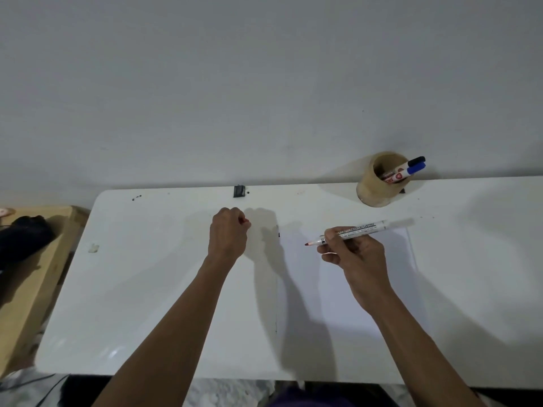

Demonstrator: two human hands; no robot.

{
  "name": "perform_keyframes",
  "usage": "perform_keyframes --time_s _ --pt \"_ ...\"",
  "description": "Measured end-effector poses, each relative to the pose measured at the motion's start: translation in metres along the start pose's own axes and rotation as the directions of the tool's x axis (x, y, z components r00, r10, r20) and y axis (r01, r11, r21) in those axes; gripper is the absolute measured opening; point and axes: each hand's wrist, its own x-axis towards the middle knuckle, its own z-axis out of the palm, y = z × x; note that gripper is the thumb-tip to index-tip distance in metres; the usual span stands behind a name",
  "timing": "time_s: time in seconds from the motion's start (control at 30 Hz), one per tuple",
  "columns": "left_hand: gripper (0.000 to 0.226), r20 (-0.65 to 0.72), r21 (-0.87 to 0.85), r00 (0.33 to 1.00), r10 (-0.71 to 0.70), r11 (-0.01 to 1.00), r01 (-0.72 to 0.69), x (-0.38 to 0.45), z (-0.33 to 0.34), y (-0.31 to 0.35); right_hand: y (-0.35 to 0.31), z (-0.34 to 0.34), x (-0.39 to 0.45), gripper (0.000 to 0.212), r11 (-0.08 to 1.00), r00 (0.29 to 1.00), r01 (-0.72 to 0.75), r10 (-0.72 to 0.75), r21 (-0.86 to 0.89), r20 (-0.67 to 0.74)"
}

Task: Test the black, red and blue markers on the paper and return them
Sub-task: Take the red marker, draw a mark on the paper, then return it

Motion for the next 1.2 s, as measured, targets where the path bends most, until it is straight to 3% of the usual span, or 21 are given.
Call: perform_keyframes --time_s 0.23,0.33,0.47,0.57,0.67,0.73,0.93,1.2 --pt "0.012 0.035 0.020 0.999 -0.006 1.000 0.005 0.003 0.006 -0.002 0.006 -0.003 0.000 0.011 1.000 1.000 -0.012 0.012 -0.008 -0.011" --pt "0.027 0.047 0.004 0.998 -0.034 0.999 0.034 0.000 0.004 -0.002 0.007 -0.005 -0.004 0.013 1.000 1.000 -0.003 0.003 -0.008 -0.021" --pt "0.052 -0.110 -0.075 0.983 -0.148 0.987 0.140 -0.034 -0.008 -0.002 0.007 -0.008 -0.008 0.013 1.000 0.999 0.013 -0.013 0.008 -0.040" --pt "0.044 -0.189 -0.045 0.982 0.001 0.999 -0.009 -0.076 -0.002 -0.004 0.009 -0.004 -0.007 0.014 0.999 0.998 0.051 -0.050 0.003 -0.049" --pt "0.042 -0.139 0.124 0.944 0.300 0.951 -0.284 -0.103 0.020 -0.015 0.014 0.002 0.000 0.017 0.995 0.995 0.095 -0.095 -0.029 -0.011" --pt "0.046 -0.067 0.196 0.919 0.389 0.908 -0.370 -0.107 0.032 -0.021 0.018 0.006 0.008 0.016 0.993 0.995 0.097 -0.094 -0.069 0.041" --pt "0.062 0.177 0.388 0.890 0.421 0.801 -0.456 -0.096 0.042 -0.029 0.029 0.019 0.032 0.014 0.956 0.985 0.157 -0.132 -0.248 0.113" --pt "0.063 0.151 0.422 0.892 0.427 0.788 -0.449 -0.093 0.050 -0.036 0.040 0.033 0.061 0.018 0.889 0.976 0.217 -0.186 -0.402 0.117"
